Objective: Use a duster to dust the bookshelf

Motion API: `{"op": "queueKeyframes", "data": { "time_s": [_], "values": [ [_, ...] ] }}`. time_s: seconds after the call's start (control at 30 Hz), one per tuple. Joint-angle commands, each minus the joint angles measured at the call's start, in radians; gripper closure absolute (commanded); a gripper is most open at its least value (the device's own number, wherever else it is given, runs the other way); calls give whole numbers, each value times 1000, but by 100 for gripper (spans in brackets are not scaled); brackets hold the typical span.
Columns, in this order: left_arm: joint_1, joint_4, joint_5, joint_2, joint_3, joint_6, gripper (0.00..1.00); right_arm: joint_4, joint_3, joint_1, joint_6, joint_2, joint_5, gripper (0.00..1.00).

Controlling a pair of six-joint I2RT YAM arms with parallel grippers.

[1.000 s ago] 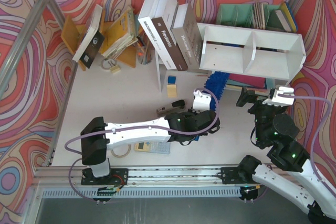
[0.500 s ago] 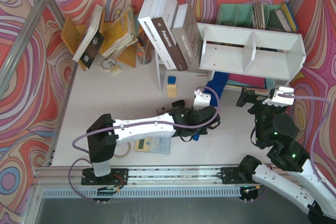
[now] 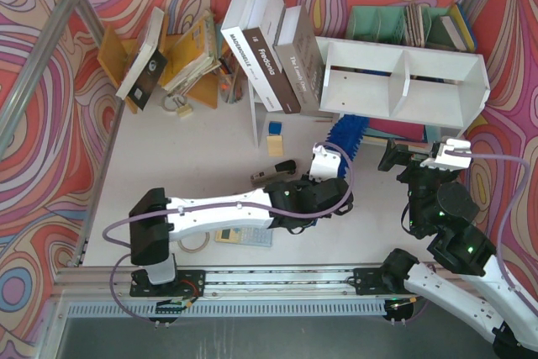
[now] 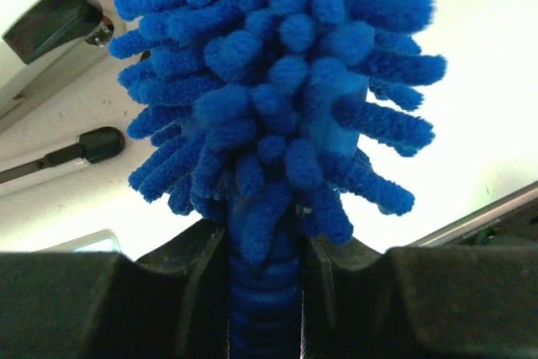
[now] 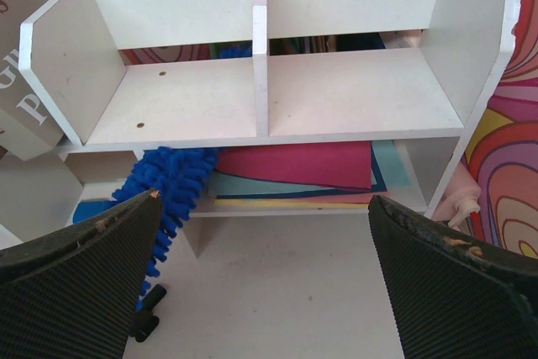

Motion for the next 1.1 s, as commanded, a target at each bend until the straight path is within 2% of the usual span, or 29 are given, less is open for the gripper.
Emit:
{"op": "queueKeyframes", "data": {
  "time_s": [0.0,0.13,0.33,0.47,0.63,0.87,1.07],
  "values": [
    [-24,80,-162,-92,-35,59,100,16,-9,-2,1,-6,2,1],
    [-7,27,-114,-51,-17,38,100,14,-8,-2,1,-7,5,1],
    [59,44,16,-19,-67,22,100,15,-8,-2,4,-11,5,1],
    [65,25,50,3,-57,30,100,13,-8,-2,3,-12,5,1],
    [59,48,41,-46,-80,56,100,14,-8,-2,3,-11,5,1],
    [7,96,-41,-146,-115,144,100,15,-8,-2,2,-8,5,1],
    [-18,125,-31,-211,-180,190,100,16,-9,-2,1,-5,5,1]
  ]
}}
